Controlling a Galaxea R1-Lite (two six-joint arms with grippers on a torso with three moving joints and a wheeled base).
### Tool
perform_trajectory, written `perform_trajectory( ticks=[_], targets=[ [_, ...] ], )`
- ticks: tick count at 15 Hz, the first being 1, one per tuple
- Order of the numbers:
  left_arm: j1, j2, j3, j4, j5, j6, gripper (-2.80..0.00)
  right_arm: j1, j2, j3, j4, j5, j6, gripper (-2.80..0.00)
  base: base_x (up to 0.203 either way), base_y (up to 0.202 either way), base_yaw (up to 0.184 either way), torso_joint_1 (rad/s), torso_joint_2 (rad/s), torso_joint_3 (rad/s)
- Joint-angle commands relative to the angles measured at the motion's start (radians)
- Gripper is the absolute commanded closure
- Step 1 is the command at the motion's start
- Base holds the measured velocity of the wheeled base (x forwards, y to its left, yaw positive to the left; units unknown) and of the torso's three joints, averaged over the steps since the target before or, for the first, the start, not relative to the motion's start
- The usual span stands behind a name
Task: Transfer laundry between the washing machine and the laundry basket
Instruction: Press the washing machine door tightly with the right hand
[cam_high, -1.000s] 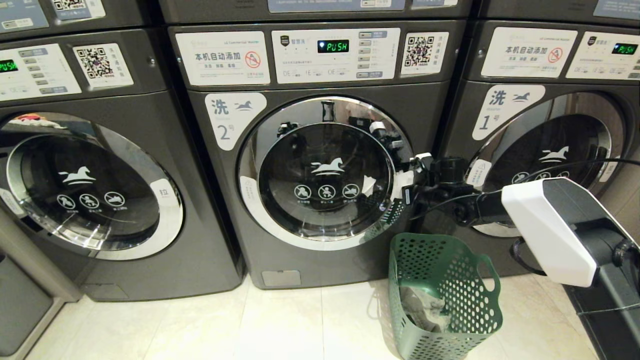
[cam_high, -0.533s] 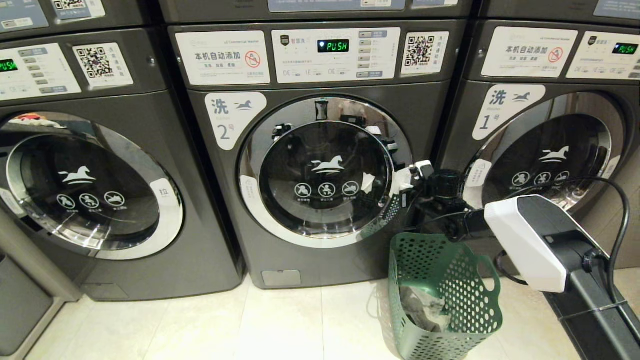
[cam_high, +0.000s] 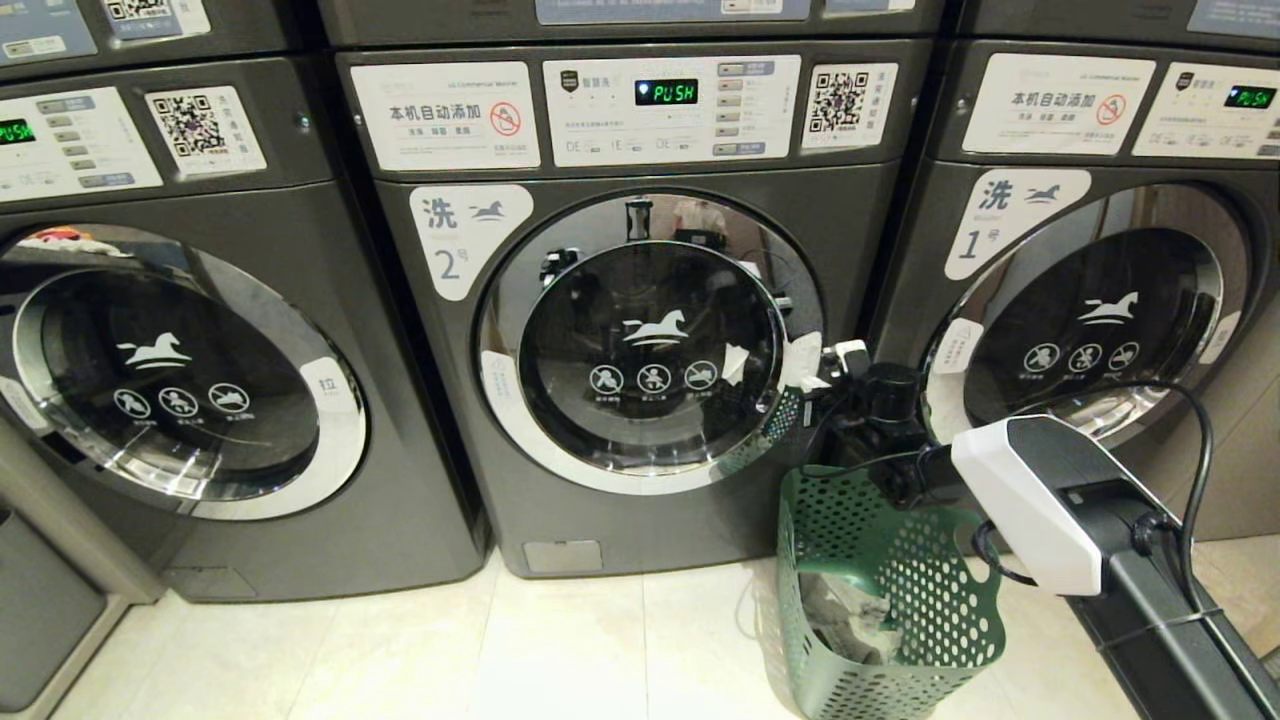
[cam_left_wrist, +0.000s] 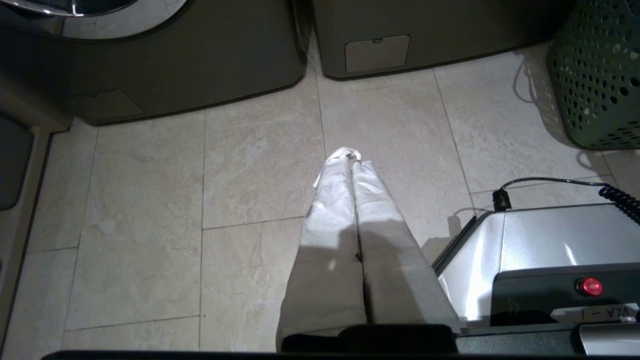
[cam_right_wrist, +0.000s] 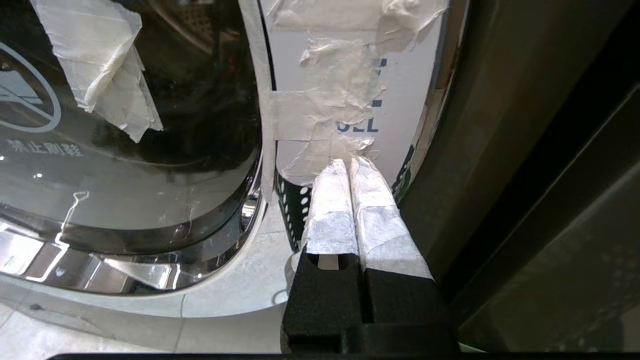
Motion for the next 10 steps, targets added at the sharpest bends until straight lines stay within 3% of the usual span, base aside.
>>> perform_trajectory(
  ticks=[1, 3, 7, 10],
  targets=[
    [0.0, 0.004, 0.017, 0.001, 0.006, 0.001, 0.0, 0.001, 0.005, -0.001, -0.029, -0.007, 0.001, 0.0, 0.0, 0.0, 0.0, 0.0, 0.0, 0.0],
    [0.0, 0.004, 0.041, -0.007, 0.047, -0.001, 0.0, 0.001, 0.002, -0.001, -0.059, -0.031, 0.004, 0.0, 0.0, 0.0, 0.0, 0.0, 0.0, 0.0],
    [0.0, 0.004, 0.125, -0.182, 0.054, -0.054, 0.0, 0.001, -0.023, -0.001, -0.083, -0.032, 0.026, 0.0, 0.0, 0.0, 0.0, 0.0, 0.0, 0.0],
    [0.0, 0.004, 0.137, -0.212, 0.07, -0.071, 0.0, 0.006, -0.047, -0.002, -0.084, -0.032, 0.028, 0.0, 0.0, 0.0, 0.0, 0.0, 0.0, 0.0]
  ],
)
